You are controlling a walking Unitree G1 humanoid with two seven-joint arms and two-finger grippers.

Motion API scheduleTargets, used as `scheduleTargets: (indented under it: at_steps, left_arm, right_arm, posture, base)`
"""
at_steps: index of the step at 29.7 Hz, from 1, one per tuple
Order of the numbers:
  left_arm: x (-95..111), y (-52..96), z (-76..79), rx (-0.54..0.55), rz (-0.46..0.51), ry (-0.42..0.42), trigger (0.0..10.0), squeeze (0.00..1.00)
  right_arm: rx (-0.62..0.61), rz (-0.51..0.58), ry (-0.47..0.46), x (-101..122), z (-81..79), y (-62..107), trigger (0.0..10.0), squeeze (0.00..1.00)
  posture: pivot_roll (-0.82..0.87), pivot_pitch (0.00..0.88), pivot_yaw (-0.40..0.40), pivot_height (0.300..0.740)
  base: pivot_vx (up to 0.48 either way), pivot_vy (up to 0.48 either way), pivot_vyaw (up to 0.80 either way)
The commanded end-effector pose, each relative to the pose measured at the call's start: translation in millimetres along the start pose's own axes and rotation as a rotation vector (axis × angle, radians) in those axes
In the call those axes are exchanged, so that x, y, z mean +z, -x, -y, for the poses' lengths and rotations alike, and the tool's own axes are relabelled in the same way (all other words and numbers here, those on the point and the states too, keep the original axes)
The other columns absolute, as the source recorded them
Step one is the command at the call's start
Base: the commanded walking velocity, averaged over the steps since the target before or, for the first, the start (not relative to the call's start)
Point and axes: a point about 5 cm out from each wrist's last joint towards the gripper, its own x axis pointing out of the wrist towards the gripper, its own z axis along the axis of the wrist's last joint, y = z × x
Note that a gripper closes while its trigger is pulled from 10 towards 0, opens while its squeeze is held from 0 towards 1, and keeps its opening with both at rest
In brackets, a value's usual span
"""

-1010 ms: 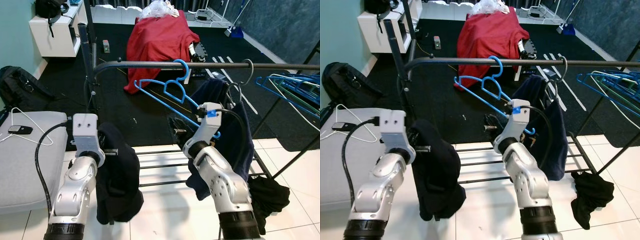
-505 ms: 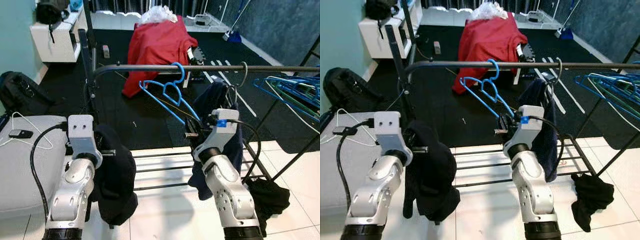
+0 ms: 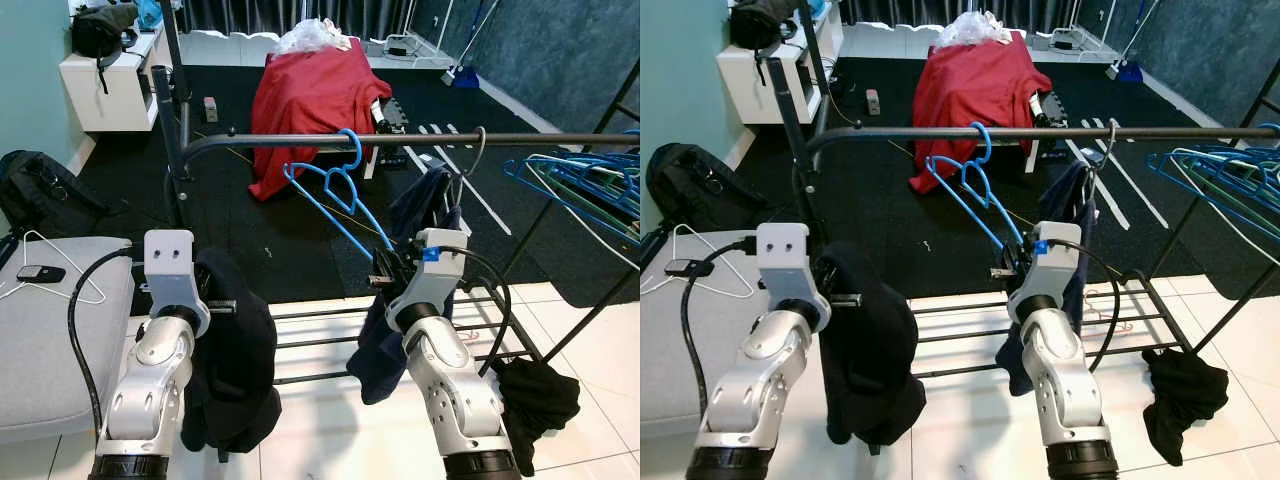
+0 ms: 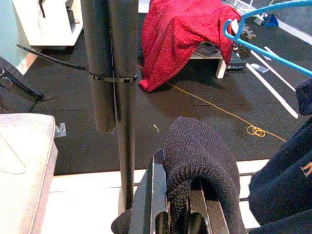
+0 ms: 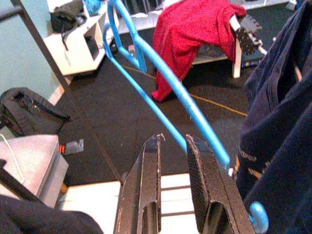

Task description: Hang hanger

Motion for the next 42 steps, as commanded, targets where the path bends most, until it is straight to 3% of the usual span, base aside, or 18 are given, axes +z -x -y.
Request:
scheduleTargets:
  at_steps: [1, 7, 12, 15, 17, 22, 26, 30, 38, 39, 42]
  left_arm:
    - [-1, 1.3, 2.9, -0.010, 0.008, 0.001, 10.0, 0.00]
    - [-6, 3.0, -0.3, -0.024, -0.010, -0.021, 10.0, 0.00]
    - [-16, 8.5, -5.8, -0.059, -0.041, -0.094, 10.0, 0.00]
    - [-25, 8.4, -10.2, -0.072, -0.069, -0.160, 10.0, 0.00]
    - [-33, 9.2, -12.4, -0.073, -0.100, -0.185, 10.0, 0.00]
    - [-34, 8.4, -10.0, -0.093, -0.109, -0.192, 10.0, 0.00]
    - [-34, 4.3, -12.3, -0.111, -0.104, -0.256, 10.0, 0.00]
    - [-36, 8.4, -25.9, -0.049, -0.109, -0.245, 10.0, 0.00]
    - [-38, 9.5, -30.3, -0.037, -0.118, -0.234, 10.0, 0.00]
    - [-42, 9.2, -27.6, -0.116, -0.132, -0.290, 10.0, 0.00]
    - [-43, 5.7, -25.6, -0.172, -0.137, -0.327, 10.0, 0.00]
  right_arm:
    - [-0.009, -0.022, 0.002, -5, 2.3, 1.7, 10.0, 0.00]
    - [0.012, -0.058, 0.044, -11, 0.6, -1.3, 10.0, 0.00]
    - [0.051, -0.185, 0.032, -30, -1.8, 2.7, 10.0, 0.00]
    - [0.054, -0.268, 0.071, -44, 2.9, 5.8, 10.0, 0.00]
    - [0.076, -0.355, 0.095, -58, 5.1, 10.6, 10.0, 0.00]
    - [0.078, -0.413, 0.094, -66, 7.8, 12.5, 10.0, 0.00]
    - [0.090, -0.475, 0.134, -78, 13.2, 10.0, 10.0, 0.00]
    - [0.085, -0.491, 0.156, -82, 15.6, 9.7, 10.0, 0.00]
    - [0.099, -0.493, 0.152, -79, 16.9, 8.5, 10.0, 0.00]
    - [0.115, -0.494, 0.156, -77, 15.9, 6.5, 10.0, 0.00]
    - [0.114, -0.491, 0.158, -76, 16.5, 4.4, 10.0, 0.00]
  posture:
    - [0.02, 0.108, -0.034, 0.740]
    - [0.02, 0.119, -0.043, 0.740]
    - [0.02, 0.081, -0.035, 0.740]
    - [0.02, 0.115, -0.038, 0.740]
    - [0.02, 0.074, -0.023, 0.740]
    - [0.03, 0.065, -0.025, 0.740]
    - [0.05, 0.075, -0.044, 0.740]
    - [0.05, 0.060, -0.046, 0.740]
    - [0.04, 0.064, -0.050, 0.740]
    - [0.03, 0.048, -0.032, 0.740]
    - [0.02, 0.069, -0.018, 0.740]
  base:
    - [0.000, 0.000, 0.00]
    - [0.000, 0.000, 0.00]
    - [0.000, 0.000, -0.80]
    - [0.000, 0.000, -0.80]
    - [0.000, 0.000, -0.80]
    - [0.000, 0.000, -0.80]
    - [0.000, 0.000, -0.80]
    - [0.000, 0.000, -0.80]
    - [0.000, 0.000, -0.80]
    - [0.000, 0.000, -0.80]
    - [0.000, 0.000, -0.80]
